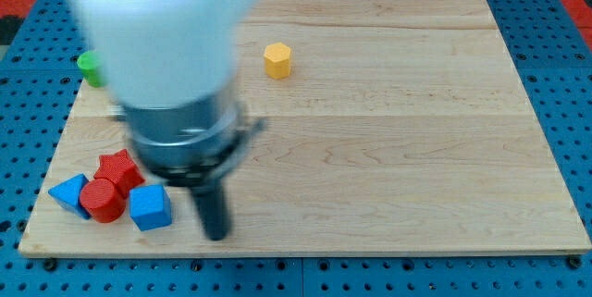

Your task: Push the blue cube up a bit

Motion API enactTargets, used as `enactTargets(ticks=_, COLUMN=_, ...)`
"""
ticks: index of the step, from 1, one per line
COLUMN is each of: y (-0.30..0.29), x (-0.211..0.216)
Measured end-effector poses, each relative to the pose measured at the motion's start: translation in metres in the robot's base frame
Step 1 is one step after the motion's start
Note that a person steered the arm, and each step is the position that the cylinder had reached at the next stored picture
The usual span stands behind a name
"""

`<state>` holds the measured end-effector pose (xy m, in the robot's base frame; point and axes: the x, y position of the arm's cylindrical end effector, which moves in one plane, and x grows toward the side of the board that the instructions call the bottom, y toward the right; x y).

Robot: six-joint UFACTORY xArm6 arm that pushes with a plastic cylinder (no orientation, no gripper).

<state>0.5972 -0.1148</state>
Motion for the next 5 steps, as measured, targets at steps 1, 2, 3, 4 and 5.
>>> enactTargets(ticks=1, y=-0.086, x=0.0)
enactTargets(ticks=2, y=-0.119, x=0.0)
enactTargets(ticks=3, y=-0.107, x=-0.004)
enactTargets(ticks=4, y=-0.071, x=-0.021)
enactTargets(ticks=5, y=-0.06, x=-0.035)
